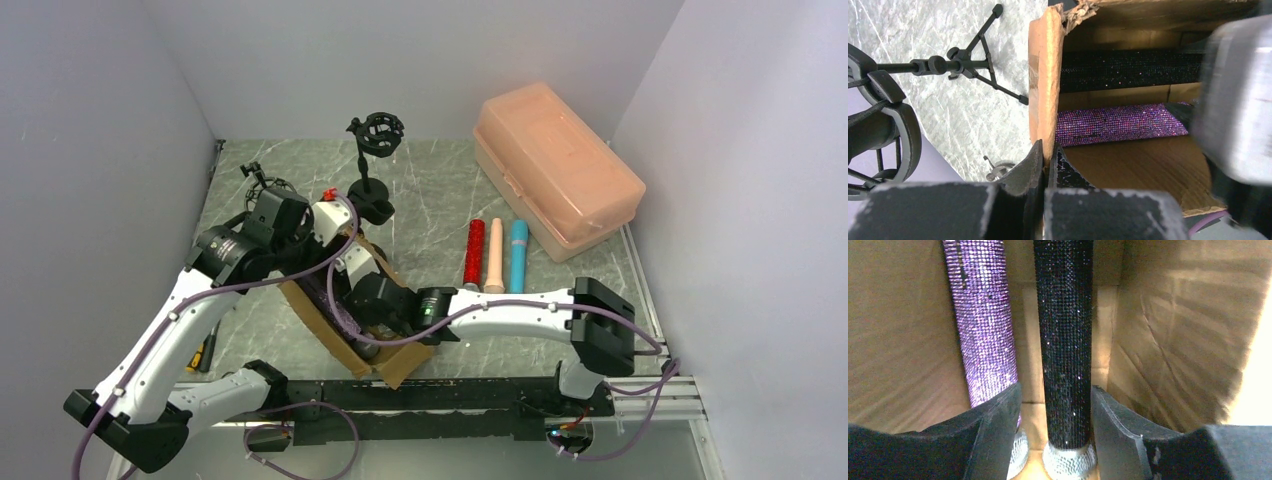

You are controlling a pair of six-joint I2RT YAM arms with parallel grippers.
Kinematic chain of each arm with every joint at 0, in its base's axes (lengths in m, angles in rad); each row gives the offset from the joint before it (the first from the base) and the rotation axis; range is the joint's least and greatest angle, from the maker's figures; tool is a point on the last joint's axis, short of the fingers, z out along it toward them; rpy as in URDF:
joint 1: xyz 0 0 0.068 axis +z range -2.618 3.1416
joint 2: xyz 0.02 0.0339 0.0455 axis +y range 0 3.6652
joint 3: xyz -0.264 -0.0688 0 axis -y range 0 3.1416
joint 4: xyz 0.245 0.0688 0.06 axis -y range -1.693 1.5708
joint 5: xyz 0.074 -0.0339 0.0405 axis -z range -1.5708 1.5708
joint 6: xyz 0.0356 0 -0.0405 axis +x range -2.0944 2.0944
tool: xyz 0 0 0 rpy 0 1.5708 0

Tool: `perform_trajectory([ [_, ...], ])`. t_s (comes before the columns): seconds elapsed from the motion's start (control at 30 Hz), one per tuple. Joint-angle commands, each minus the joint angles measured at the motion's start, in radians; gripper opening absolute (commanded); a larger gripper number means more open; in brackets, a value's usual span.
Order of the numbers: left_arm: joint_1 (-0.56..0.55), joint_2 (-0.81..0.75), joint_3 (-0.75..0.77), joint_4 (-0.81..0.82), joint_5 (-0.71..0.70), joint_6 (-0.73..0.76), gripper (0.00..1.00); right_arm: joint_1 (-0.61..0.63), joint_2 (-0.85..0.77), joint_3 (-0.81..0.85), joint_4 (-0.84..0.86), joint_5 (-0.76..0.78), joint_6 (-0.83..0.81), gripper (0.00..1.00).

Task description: Attach the microphones to the stand

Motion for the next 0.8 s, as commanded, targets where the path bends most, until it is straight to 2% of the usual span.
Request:
perform_trajectory([
  [0.0, -0.011, -0.022, 0.06, 0.026, 0.092, -0.001, 0.0, -0.035, 0.047, 0.048, 0.079, -0.019, -0.007, 0.56],
  [0.2, -0.012, -0.045, 0.061, 0.018, 0.182, 0.014, 0.0, -0.066, 0.09, -0.005, 0.176, -0.062, 0.003, 0.56],
  [0.3, -0.012, -0.048, 0.065, 0.013, 0.209, 0.019, 0.0, -0.071, 0.092, -0.025, 0.219, -0.087, 0.006, 0.52],
  [0.4, -0.012, -0.048, 0.062, 0.019, 0.191, 0.023, 0.0, -0.071, 0.065, -0.021, 0.22, -0.094, 0.008, 0.4],
  [0.6, -0.019, -0.051, 0.008, 0.062, 0.051, 0.041, 0.0, -0.067, -0.096, -0.021, 0.191, -0.116, 0.037, 0.03],
  [0.63, -0.023, -0.052, -0.008, 0.077, 0.013, 0.046, 0.0, -0.067, -0.13, -0.029, 0.186, -0.123, 0.047, 0.0],
  [0.77, -0.034, -0.056, -0.055, 0.111, -0.09, 0.073, 0.0, -0.068, -0.254, -0.061, 0.158, -0.125, 0.097, 0.0],
])
